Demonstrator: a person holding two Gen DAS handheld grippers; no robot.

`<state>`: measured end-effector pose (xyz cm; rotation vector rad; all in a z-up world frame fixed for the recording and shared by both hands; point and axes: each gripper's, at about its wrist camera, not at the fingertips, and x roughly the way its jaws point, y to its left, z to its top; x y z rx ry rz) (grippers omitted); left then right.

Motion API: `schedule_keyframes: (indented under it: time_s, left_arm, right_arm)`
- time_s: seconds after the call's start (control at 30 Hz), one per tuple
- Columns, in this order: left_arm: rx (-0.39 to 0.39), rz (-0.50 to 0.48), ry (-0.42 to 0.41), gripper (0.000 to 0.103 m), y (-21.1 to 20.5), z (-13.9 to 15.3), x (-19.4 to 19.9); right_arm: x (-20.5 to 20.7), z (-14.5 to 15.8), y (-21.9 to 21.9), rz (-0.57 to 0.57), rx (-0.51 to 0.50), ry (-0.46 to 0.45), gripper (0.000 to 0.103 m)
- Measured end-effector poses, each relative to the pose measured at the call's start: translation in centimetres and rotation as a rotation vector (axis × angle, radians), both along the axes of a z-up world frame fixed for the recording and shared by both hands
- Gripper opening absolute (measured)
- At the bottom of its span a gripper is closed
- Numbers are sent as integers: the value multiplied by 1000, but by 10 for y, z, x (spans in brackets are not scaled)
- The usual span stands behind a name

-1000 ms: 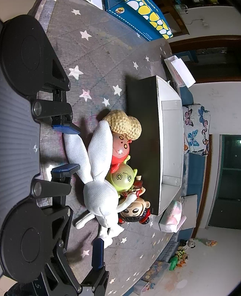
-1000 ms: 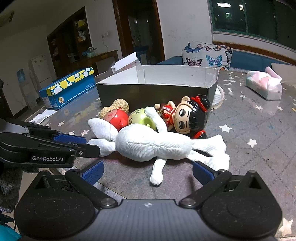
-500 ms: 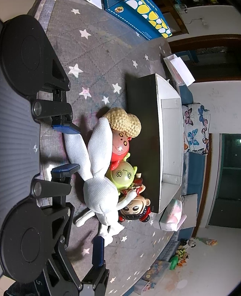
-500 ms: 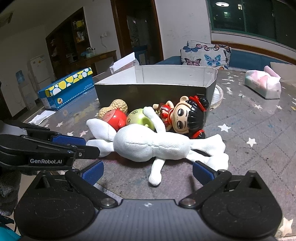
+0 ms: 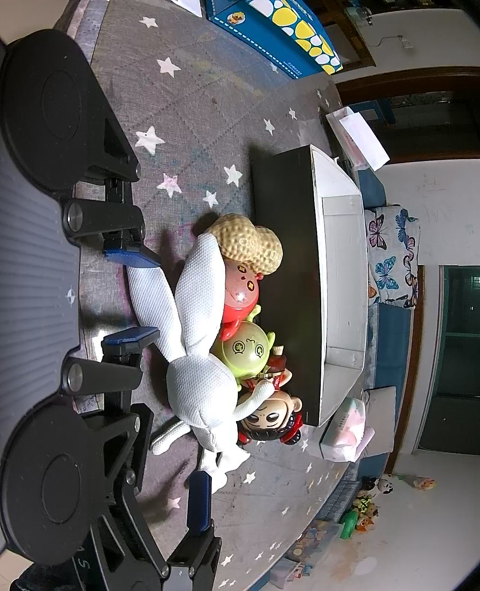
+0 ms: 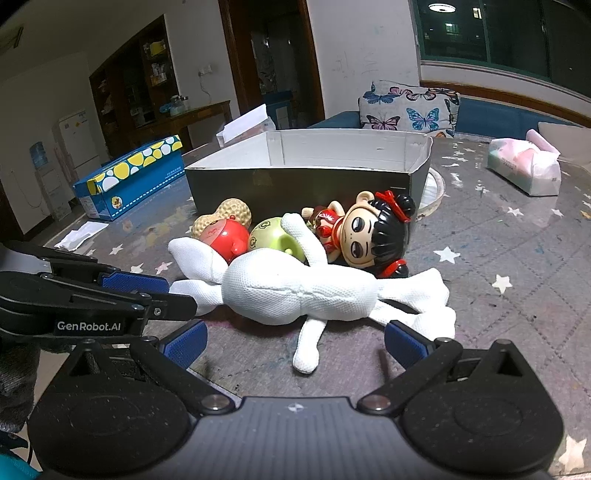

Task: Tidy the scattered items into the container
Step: 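Move both grippers toward the white plush doll beside the box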

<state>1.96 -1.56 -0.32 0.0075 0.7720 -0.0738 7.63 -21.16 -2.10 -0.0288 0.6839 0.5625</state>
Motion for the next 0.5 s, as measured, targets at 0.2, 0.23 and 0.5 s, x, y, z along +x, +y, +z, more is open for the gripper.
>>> schedule_keyframes:
  time_s: [0.2,0.23,0.5]
  left_arm:
    - [1,-2,0,38,0,0,0]
    - [1,-3,0,38,0,0,1]
    - [1,-11,4,38,0,0,4]
  right_arm:
    - [3,-1,0,0,3,-1,103]
    - [3,-1,0,0,3,-1,103]
    - [7,0,-1,0,8,4,103]
